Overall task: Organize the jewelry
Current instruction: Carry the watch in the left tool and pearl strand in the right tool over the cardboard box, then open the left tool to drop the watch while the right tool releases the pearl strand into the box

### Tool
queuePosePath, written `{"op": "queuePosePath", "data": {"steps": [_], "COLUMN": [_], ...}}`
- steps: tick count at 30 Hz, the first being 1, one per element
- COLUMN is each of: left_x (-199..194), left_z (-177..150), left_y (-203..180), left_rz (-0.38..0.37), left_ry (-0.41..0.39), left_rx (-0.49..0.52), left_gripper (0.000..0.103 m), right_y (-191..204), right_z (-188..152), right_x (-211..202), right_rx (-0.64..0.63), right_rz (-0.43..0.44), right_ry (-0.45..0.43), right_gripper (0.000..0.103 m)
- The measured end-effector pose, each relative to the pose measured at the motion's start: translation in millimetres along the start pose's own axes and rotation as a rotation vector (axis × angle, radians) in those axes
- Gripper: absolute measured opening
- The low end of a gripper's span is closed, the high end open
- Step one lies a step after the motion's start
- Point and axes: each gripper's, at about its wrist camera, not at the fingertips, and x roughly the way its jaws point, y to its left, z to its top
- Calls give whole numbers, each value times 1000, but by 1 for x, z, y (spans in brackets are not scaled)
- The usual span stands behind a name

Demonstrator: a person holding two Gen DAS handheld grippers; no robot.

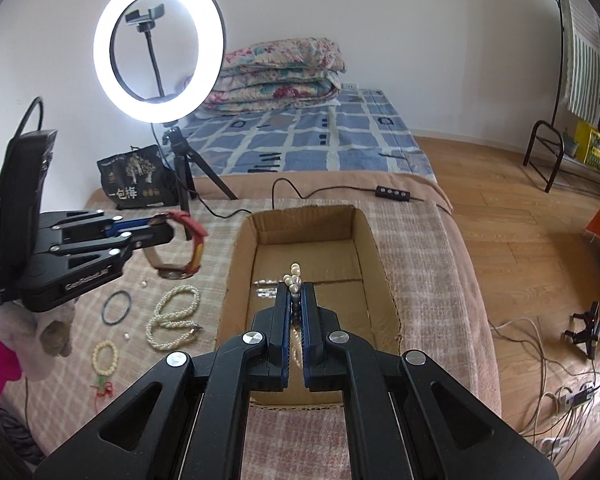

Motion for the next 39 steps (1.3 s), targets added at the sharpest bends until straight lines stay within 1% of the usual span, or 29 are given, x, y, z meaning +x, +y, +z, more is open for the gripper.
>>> {"op": "queuePosePath", "data": {"steps": [5,12,17,21,23,24,25,26,27,28,29,30,33,39], "left_x": [33,72,86,90,90,90,89,87,87,83,81,79,72,55], "left_z": [9,10,9,9,8,8,8,8,9,9,10,11,15,16], "left_y": [-6,-10,-13,-15,-16,-16,-16,-16,-16,-15,-15,-14,-11,-3], "left_rz": [-6,1,-1,-12,-4,-10,-11,-6,-1,4,6,6,12,30], "left_ry": [36,86,116,136,132,134,133,129,120,101,93,91,83,66], "left_rx": [-19,-42,-56,-57,-50,-50,-54,-57,-57,-57,-54,-52,-50,-58], "left_gripper": [8,8,9,9,12,17,29,38,53,55,55,55,55,55], "right_y": [-7,-17,-18,-16,-13,-11,-10,-9,-7,-5,-4,-4,-4,1], "right_z": [-7,-19,-23,-27,-28,-29,-29,-30,-30,-30,-31,-30,-29,-27], "right_x": [16,32,38,45,46,47,47,47,46,45,43,42,39,37], "right_rx": [3,7,10,-6,-19,-29,-38,-47,-59,-68,-73,-74,-65,-70], "right_rz": [6,3,8,12,11,5,-3,-13,-28,-46,-64,-73,-79,-103], "right_ry": [46,97,127,154,160,164,165,166,160,149,139,131,124,126], "right_gripper": [3,3,3,3,3,3,5,17,35,44,57,63,67,69]}}
